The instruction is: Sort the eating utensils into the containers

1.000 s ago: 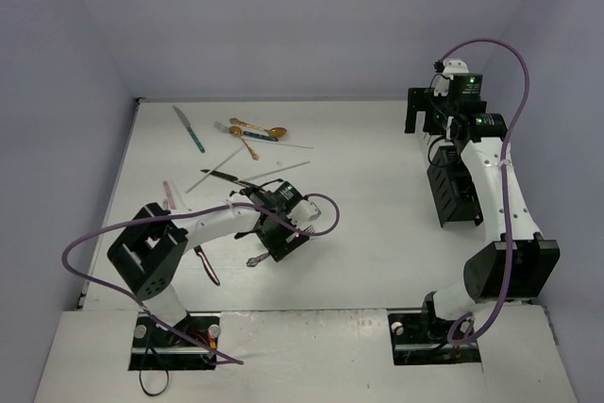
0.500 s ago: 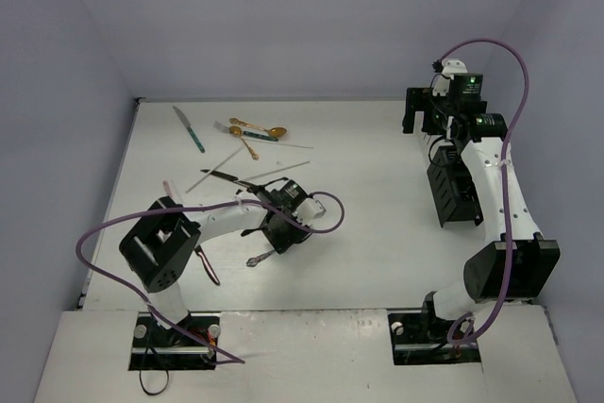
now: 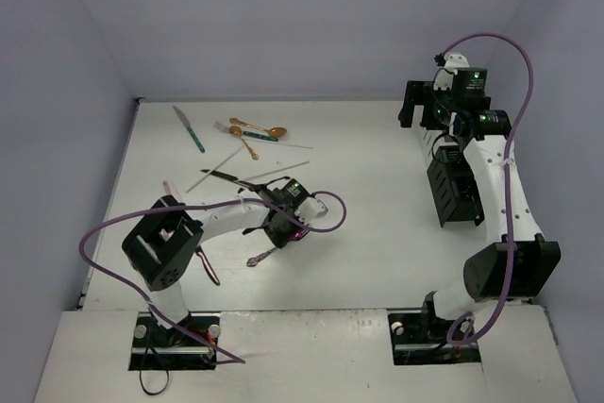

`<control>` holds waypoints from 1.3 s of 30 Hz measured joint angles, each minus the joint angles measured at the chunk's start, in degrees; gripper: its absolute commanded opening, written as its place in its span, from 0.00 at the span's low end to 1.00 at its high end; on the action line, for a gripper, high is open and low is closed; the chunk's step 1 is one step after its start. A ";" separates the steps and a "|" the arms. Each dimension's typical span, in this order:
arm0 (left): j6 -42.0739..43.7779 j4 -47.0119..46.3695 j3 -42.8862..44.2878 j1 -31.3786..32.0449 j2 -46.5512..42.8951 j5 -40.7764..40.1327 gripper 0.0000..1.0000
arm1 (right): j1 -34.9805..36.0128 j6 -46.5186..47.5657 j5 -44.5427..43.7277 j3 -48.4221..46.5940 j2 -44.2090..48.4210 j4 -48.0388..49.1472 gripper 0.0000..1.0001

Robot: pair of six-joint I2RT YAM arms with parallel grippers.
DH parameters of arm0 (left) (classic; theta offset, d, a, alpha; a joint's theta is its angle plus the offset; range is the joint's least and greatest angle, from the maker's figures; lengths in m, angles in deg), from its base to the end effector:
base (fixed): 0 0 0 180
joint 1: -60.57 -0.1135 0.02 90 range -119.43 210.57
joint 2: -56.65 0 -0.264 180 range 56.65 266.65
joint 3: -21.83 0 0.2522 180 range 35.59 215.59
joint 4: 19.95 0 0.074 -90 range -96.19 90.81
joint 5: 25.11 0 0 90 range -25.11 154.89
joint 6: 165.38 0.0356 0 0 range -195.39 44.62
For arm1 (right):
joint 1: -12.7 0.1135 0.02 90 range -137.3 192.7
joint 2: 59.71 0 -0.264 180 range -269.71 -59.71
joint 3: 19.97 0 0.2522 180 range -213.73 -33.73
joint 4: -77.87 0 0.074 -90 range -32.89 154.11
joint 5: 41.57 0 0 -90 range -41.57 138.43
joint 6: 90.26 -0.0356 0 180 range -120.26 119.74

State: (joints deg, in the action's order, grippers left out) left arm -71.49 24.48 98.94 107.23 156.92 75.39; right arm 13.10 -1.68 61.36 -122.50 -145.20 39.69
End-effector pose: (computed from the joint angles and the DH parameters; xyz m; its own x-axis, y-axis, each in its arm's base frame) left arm 0.2290 -0.2521 0.1733 -0.5813 0.7132 -0.3918 0.8041 0.5773 -0.1422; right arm 0.3417 0.0104 0.4114 -0.3659 0.0216 -0.9304 -0.2065 0.9729 0.1038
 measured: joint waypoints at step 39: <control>-22.80 -6.82 24.18 -23.11 -9.73 21.36 0.00 | 20.53 -17.89 26.65 -9.99 -11.84 10.30 0.87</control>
State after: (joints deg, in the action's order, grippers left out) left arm -94.29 17.66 123.11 84.13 147.19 96.74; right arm 33.63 -19.56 88.01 -132.50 -157.04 49.99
